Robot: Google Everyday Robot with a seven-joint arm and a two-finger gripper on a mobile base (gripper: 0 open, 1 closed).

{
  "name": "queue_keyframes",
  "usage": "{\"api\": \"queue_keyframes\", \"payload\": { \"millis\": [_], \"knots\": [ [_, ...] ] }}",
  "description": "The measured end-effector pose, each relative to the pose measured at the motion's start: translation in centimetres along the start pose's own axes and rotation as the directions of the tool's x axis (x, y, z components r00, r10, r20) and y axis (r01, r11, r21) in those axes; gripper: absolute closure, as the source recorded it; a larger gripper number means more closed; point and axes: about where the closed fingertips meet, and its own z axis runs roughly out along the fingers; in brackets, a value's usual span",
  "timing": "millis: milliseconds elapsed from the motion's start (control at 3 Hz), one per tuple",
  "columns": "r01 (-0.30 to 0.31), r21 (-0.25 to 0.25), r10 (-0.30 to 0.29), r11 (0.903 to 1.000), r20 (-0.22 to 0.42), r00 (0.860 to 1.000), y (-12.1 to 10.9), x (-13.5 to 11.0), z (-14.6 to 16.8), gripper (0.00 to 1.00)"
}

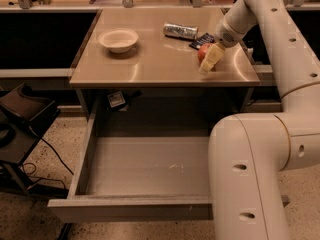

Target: Pick apple from top drawer and place on counter

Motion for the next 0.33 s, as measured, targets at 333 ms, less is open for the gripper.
{"api": "queue_keyframes", "payload": {
  "millis": [333],
  "knots": [
    [0.0, 0.0, 0.0, 1.0, 0.0, 1.0, 0.0, 0.0, 0.0, 0.0]
  ]
}}
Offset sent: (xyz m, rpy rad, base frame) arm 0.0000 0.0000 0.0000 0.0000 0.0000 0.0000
